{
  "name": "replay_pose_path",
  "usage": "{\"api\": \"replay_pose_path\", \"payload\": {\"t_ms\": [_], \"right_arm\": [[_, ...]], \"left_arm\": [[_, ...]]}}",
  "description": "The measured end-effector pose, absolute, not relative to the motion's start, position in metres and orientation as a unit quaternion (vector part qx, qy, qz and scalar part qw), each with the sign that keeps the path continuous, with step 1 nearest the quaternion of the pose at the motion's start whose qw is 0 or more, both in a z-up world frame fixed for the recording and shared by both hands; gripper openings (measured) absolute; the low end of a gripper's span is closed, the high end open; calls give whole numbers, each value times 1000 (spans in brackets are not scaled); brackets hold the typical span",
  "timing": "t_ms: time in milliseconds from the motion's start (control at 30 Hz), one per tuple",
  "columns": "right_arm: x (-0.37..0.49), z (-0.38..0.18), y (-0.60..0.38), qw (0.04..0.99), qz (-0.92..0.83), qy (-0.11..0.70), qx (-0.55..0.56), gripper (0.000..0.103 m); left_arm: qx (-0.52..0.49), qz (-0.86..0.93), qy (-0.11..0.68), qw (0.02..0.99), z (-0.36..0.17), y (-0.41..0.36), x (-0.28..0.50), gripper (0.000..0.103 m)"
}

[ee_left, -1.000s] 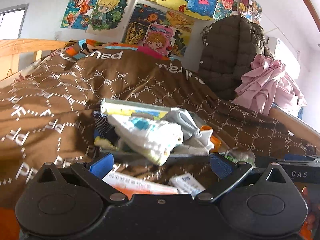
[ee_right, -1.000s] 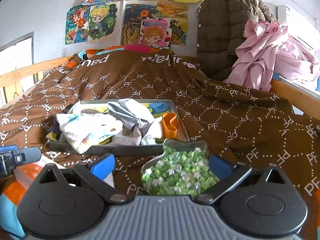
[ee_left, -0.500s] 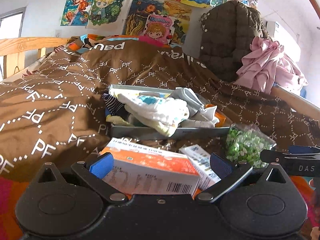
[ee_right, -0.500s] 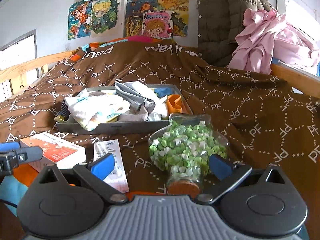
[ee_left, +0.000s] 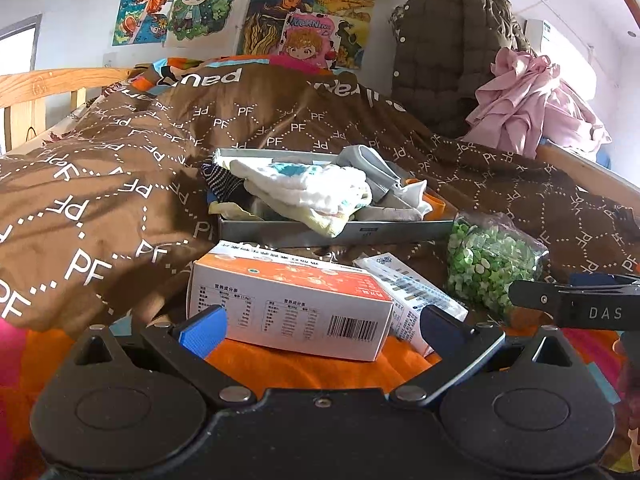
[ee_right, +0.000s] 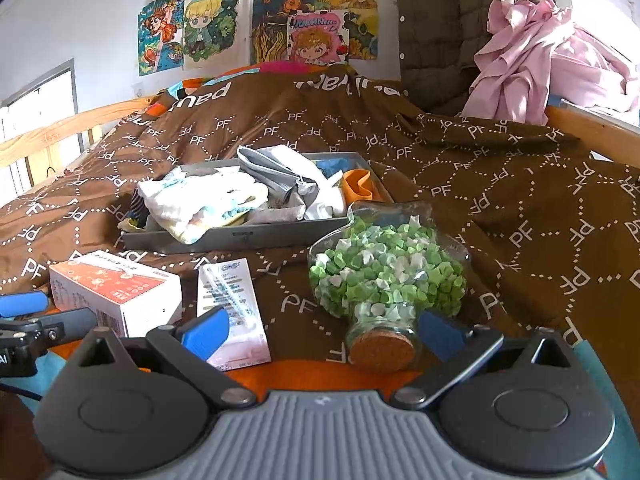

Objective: Organize soft objects

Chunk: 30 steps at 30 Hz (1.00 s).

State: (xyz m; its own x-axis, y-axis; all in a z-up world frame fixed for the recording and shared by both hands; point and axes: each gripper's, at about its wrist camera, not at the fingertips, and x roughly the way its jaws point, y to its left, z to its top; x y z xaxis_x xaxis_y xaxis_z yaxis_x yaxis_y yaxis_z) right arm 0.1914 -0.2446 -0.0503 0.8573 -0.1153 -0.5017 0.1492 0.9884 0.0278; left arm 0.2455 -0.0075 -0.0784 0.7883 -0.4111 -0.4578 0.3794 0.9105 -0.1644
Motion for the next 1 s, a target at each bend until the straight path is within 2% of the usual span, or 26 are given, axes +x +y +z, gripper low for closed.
{"api": "replay_pose_path", "payload": {"t_ms": [1000], "right_arm": [[191, -53, -245, 962, -68, 260, 36, 103]], "left_arm": [[-28, -212, 255, 943, -79, -12, 245, 102]]}}
